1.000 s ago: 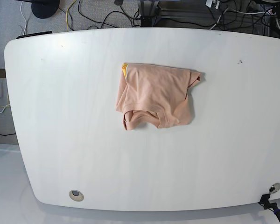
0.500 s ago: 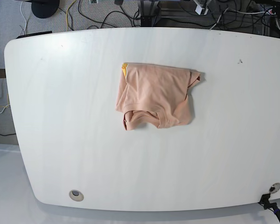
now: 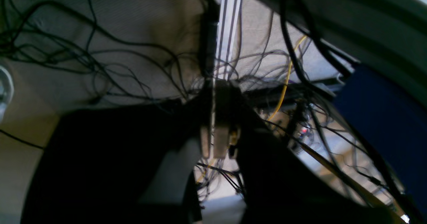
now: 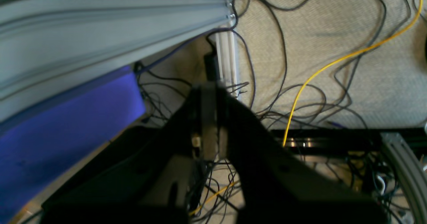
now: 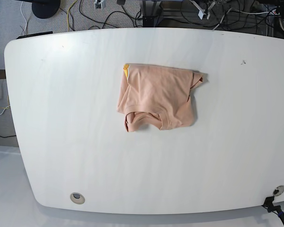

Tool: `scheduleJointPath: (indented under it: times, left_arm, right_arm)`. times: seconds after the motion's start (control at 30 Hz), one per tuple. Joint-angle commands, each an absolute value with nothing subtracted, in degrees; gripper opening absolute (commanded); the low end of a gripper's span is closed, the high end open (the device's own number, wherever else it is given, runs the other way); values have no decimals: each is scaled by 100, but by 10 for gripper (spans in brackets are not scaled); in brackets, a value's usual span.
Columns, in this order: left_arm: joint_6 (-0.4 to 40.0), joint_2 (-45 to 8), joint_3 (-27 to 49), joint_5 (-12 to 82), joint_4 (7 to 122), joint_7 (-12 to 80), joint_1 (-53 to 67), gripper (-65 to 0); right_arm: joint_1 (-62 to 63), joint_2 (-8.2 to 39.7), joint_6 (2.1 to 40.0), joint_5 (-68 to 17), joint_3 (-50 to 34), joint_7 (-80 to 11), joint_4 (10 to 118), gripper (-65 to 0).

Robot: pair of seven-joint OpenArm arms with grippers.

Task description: Fold the T-shirt properly

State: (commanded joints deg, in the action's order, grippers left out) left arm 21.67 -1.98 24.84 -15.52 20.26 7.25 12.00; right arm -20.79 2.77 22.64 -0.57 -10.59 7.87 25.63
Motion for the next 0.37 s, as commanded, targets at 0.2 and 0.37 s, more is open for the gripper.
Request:
scheduleJointPath:
  times: [0.2,0.37]
  left_arm:
    - [1525,-198,1938,-1543,1982,725,1138,-650]
    - [980,-171,1736,-1543,1982,734,1130,-650]
  right_arm:
    - [-1947,277,2000,-57,-1051,787,2413,-650]
    - [-1921,286,1279,-57,-365,760,2413,-650]
